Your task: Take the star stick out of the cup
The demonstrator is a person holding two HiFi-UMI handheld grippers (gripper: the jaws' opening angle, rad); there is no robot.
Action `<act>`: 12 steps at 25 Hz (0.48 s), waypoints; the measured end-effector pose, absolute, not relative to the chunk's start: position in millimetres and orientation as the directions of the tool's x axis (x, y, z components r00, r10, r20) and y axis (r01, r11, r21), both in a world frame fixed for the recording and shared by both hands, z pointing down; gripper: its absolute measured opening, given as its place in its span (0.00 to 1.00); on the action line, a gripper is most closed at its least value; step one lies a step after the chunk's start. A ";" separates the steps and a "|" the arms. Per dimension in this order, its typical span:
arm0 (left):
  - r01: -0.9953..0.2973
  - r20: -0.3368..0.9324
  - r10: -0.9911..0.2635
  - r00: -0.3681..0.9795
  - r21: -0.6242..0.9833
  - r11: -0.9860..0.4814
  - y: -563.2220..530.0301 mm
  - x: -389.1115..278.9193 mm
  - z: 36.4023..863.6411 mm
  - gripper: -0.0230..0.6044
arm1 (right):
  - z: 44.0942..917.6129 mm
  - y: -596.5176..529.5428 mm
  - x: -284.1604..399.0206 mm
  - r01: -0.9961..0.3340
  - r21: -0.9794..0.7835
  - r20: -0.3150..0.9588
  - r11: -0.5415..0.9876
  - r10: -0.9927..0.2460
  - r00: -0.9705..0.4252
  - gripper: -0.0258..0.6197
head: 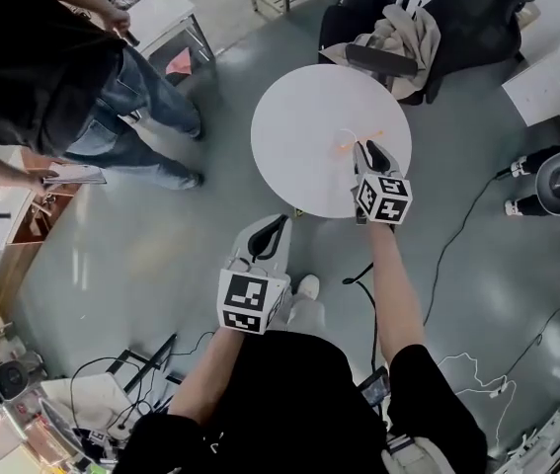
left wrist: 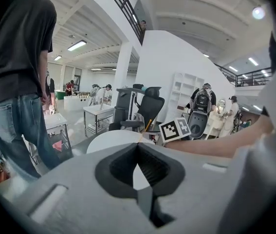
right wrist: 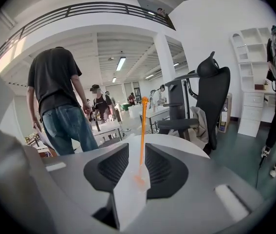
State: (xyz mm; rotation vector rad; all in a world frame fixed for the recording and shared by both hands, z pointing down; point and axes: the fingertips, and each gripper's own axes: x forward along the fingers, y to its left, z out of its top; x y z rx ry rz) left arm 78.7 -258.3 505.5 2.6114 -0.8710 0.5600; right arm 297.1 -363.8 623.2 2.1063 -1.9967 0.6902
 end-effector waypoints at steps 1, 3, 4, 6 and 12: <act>-0.629 0.464 -0.498 0.733 0.182 -0.756 -258.7 76.2 506.4 0.04 | 625.1 -365.8 299.3 -0.975 -0.197 0.435 -0.103 -0.900 0.007 0.20; -0.638 0.465 -0.505 0.727 0.184 -0.748 -261.0 70.2 507.5 0.04 | 628.1 -368.5 303.2 -0.973 -0.200 0.443 -0.117 -0.897 0.017 0.19; -0.643 0.466 -0.510 0.723 0.185 -0.743 -262.8 66.8 508.0 0.04 | 629.1 -369.5 304.6 -0.971 -0.202 0.445 -0.124 -0.895 0.022 0.18; -0.653 0.470 -0.516 0.716 0.189 -0.734 -266.1 60.4 509.0 0.04 | 629.7 -371.2 306.1 -0.969 -0.208 0.444 -0.135 -0.895 0.029 0.17; -0.663 0.472 -0.524 0.709 0.191 -0.724 -269.4 51.9 511.6 0.04 | 627.3 -372.8 306.8 -0.962 -0.228 0.426 -0.147 -0.904 0.037 0.06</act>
